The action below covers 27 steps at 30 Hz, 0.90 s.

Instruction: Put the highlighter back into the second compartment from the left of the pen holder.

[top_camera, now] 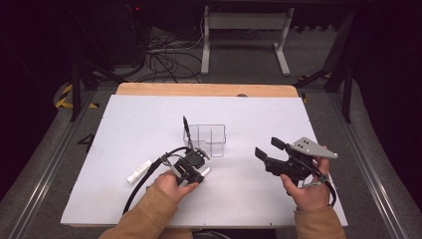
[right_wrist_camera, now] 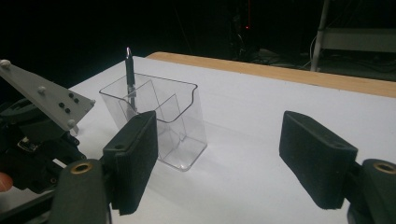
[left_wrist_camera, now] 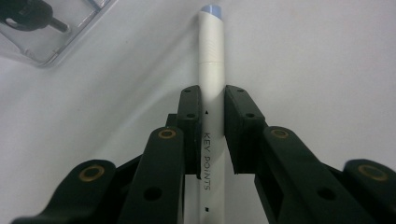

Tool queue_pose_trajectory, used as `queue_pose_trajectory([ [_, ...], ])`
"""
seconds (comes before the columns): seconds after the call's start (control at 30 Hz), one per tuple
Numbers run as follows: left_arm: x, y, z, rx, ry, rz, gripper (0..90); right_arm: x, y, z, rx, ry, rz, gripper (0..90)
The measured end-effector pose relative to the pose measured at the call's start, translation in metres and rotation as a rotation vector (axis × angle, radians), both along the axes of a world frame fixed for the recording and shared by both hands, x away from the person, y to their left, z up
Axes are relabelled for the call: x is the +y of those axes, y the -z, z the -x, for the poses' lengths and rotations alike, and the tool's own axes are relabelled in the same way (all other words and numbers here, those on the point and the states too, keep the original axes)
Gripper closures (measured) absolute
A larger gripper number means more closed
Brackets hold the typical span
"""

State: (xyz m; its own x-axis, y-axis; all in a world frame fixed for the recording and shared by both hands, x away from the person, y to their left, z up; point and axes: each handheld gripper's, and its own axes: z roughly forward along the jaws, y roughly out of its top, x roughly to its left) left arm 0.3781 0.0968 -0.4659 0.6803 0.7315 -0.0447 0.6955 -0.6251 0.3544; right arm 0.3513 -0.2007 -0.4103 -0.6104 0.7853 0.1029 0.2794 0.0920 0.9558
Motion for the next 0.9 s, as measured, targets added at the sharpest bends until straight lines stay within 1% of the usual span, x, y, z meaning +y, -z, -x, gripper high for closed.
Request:
queue_pose_trajectory([
  [0.17, -0.001, 0.000, 0.001, -0.007, 0.003, -0.005, 78.0, 0.000, 0.000, 0.000, -0.001, -0.001, 0.005, 29.3],
  [0.33, 0.000, 0.000, 0.001, -0.003, 0.009, 0.003, 78.2, 0.000, 0.000, 0.000, -0.003, -0.002, 0.005, 29.3],
  [0.43, 0.001, -0.003, 0.001, -0.018, 0.019, 0.004, 78.2, 0.000, 0.000, 0.000, -0.004, 0.000, 0.004, 29.4],
  [0.47, 0.001, -0.004, 0.002, -0.024, 0.019, 0.018, 78.2, -0.001, 0.000, 0.000, -0.003, -0.001, 0.002, 29.4],
  [0.5, 0.003, -0.007, 0.003, -0.033, 0.028, 0.028, 78.2, -0.001, 0.000, 0.000, -0.004, 0.000, 0.001, 29.5],
  [0.57, 0.005, -0.012, 0.004, -0.053, 0.042, 0.060, 78.2, -0.001, 0.000, 0.000, -0.005, 0.003, -0.002, 29.5],
  [0.6, 0.007, -0.015, 0.005, -0.070, 0.046, 0.072, 78.3, -0.001, -0.001, 0.000, -0.005, 0.003, -0.002, 29.5],
  [0.7, 0.011, -0.022, 0.008, -0.093, 0.047, 0.104, 78.3, -0.001, -0.001, 0.001, -0.008, 0.004, -0.002, 29.5],
  [0.9, 0.014, -0.031, 0.012, -0.128, 0.049, 0.129, 78.3, -0.001, -0.001, 0.001, -0.009, 0.003, -0.001, 29.6],
])
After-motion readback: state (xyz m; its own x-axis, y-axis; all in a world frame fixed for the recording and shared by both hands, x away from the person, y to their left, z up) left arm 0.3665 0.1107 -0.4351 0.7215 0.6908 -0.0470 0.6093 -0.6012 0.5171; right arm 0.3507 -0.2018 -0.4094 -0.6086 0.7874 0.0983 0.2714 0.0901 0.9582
